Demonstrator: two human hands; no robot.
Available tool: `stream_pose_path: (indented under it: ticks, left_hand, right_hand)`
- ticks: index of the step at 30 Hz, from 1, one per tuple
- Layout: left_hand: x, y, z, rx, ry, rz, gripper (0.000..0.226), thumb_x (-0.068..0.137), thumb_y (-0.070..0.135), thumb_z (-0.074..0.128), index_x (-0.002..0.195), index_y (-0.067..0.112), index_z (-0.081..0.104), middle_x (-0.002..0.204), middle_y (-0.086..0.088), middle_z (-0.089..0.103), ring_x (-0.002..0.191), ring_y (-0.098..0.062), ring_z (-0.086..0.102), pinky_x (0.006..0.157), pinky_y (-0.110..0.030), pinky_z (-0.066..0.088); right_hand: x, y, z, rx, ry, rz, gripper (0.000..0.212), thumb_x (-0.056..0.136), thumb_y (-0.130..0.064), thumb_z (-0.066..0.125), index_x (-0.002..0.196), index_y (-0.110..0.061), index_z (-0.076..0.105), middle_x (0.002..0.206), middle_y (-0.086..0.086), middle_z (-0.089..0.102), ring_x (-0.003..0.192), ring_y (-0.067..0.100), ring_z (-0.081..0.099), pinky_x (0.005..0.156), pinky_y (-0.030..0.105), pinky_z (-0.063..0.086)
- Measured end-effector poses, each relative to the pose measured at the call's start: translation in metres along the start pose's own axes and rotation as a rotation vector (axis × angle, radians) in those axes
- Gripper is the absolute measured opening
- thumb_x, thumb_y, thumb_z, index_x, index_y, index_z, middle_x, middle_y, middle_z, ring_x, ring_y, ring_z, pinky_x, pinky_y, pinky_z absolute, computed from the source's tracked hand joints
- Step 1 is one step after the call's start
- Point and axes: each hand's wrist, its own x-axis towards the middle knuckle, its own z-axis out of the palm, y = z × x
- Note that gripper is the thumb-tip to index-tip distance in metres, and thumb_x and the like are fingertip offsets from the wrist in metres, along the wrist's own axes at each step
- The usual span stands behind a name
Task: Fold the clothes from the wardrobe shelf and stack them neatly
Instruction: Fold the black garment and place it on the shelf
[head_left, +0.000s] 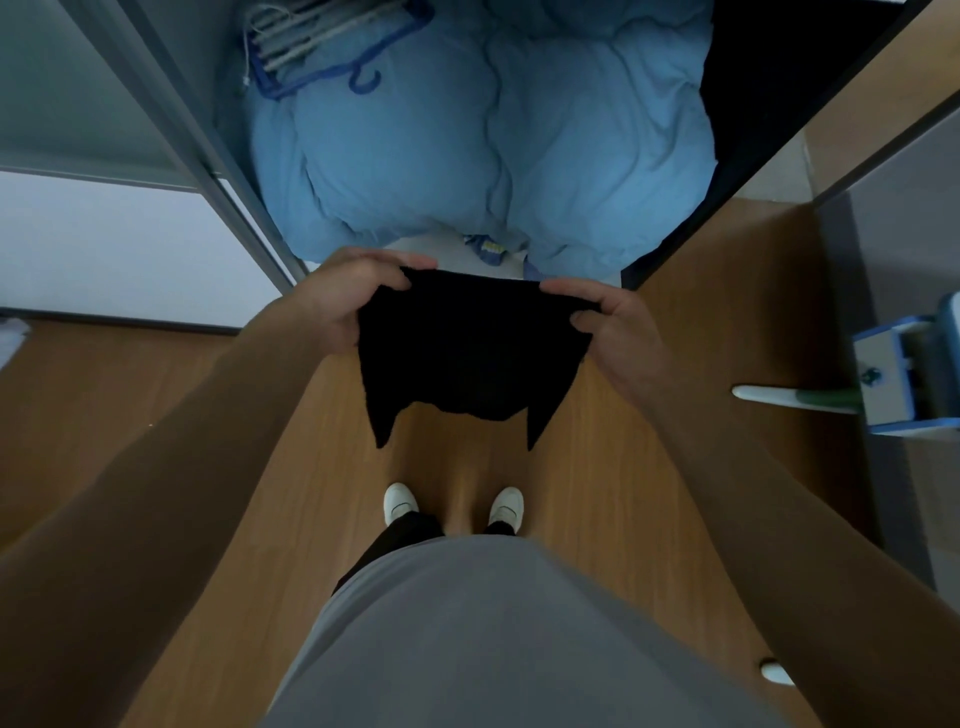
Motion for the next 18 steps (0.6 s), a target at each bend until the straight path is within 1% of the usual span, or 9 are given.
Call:
stream_pose_path:
  ticks: [4, 6, 8, 10, 12, 13, 15, 17, 18]
  left_hand:
    - [-0.003, 0.005, -0.004, 0.031, -0.078, -0.031, 0.028, 0.087, 0.005, 0.069, 0.113, 0.016, 0.075, 0.109, -0.005, 0.076, 0.099, -0.016, 0.072, 0.072, -0.020, 0.057]
    - [-0.005, 0.005, -0.004, 0.070, -0.134, -0.031, 0.040, 0.082, 0.008, 0.076, 0.120, 0.018, 0.070, 0.112, -0.003, 0.075, 0.100, -0.014, 0.072, 0.072, -0.020, 0.057]
    - [-0.005, 0.002, -0.001, 0.174, -0.132, -0.027, 0.054, 0.078, 0.006, 0.080, 0.128, 0.019, 0.064, 0.118, -0.002, 0.071, 0.101, -0.012, 0.071, 0.072, -0.018, 0.056]
    - [-0.003, 0.000, 0.004, 0.452, -0.073, 0.038, 0.067, 0.075, 0.008, 0.084, 0.134, 0.022, 0.058, 0.126, 0.004, 0.062, 0.108, -0.011, 0.063, 0.076, -0.013, 0.051]
    - [0.002, -0.003, 0.009, 0.816, -0.014, 0.148, 0.072, 0.074, 0.010, 0.084, 0.138, 0.019, 0.053, 0.133, 0.001, 0.054, 0.118, -0.013, 0.052, 0.088, -0.015, 0.041]
    - [0.004, -0.005, 0.010, 0.937, 0.006, 0.201, 0.068, 0.075, 0.009, 0.083, 0.137, 0.015, 0.055, 0.135, -0.004, 0.054, 0.121, -0.017, 0.051, 0.094, -0.019, 0.039]
    - [0.006, -0.007, 0.012, 1.044, 0.051, 0.273, 0.051, 0.076, 0.009, 0.082, 0.124, 0.010, 0.065, 0.127, -0.010, 0.062, 0.117, -0.023, 0.057, 0.100, -0.030, 0.044]
    - [0.007, -0.009, 0.008, 0.992, 0.107, 0.316, 0.035, 0.075, 0.013, 0.084, 0.108, 0.009, 0.074, 0.109, -0.010, 0.069, 0.103, -0.022, 0.063, 0.094, -0.036, 0.050]
    - [0.008, -0.010, 0.005, 0.931, 0.119, 0.348, 0.031, 0.073, 0.014, 0.085, 0.102, 0.008, 0.075, 0.104, -0.008, 0.068, 0.097, -0.017, 0.063, 0.090, -0.034, 0.051]
  right_hand:
    - [0.000, -0.006, 0.002, -0.036, -0.106, 0.025, 0.046, 0.087, 0.005, 0.063, 0.124, -0.022, 0.067, 0.120, 0.008, 0.070, 0.107, 0.018, 0.068, 0.090, 0.030, 0.056]
    - [0.001, -0.008, 0.005, -0.162, -0.109, 0.022, 0.051, 0.086, 0.003, 0.068, 0.129, -0.024, 0.062, 0.124, 0.005, 0.067, 0.112, 0.019, 0.065, 0.094, 0.030, 0.055]
    - [0.001, -0.011, 0.011, -0.219, -0.092, 0.022, 0.057, 0.084, 0.008, 0.065, 0.130, -0.024, 0.061, 0.125, 0.004, 0.065, 0.114, 0.020, 0.063, 0.096, 0.031, 0.054]
    - [0.001, -0.013, 0.015, -0.181, -0.093, 0.040, 0.061, 0.081, 0.015, 0.059, 0.125, -0.026, 0.065, 0.122, 0.008, 0.066, 0.113, 0.025, 0.064, 0.099, 0.040, 0.054]
    - [0.000, -0.016, 0.017, -0.111, -0.110, 0.063, 0.064, 0.078, 0.021, 0.053, 0.119, -0.024, 0.069, 0.118, 0.014, 0.068, 0.110, 0.031, 0.066, 0.099, 0.048, 0.053]
    - [0.001, -0.017, 0.017, -0.072, -0.119, 0.075, 0.064, 0.076, 0.022, 0.051, 0.116, -0.023, 0.071, 0.118, 0.016, 0.068, 0.110, 0.033, 0.066, 0.099, 0.049, 0.053]
    - [0.001, -0.020, 0.017, 0.015, -0.138, 0.092, 0.062, 0.074, 0.024, 0.050, 0.113, -0.019, 0.073, 0.115, 0.016, 0.069, 0.108, 0.032, 0.067, 0.093, 0.043, 0.056]
    - [0.001, -0.022, 0.015, 0.096, -0.156, 0.096, 0.062, 0.073, 0.026, 0.047, 0.112, -0.015, 0.072, 0.109, 0.012, 0.068, 0.102, 0.025, 0.068, 0.084, 0.033, 0.059]
    - [0.001, -0.023, 0.014, 0.135, -0.157, 0.094, 0.062, 0.072, 0.027, 0.046, 0.112, -0.013, 0.071, 0.107, 0.010, 0.068, 0.099, 0.020, 0.068, 0.081, 0.029, 0.059]
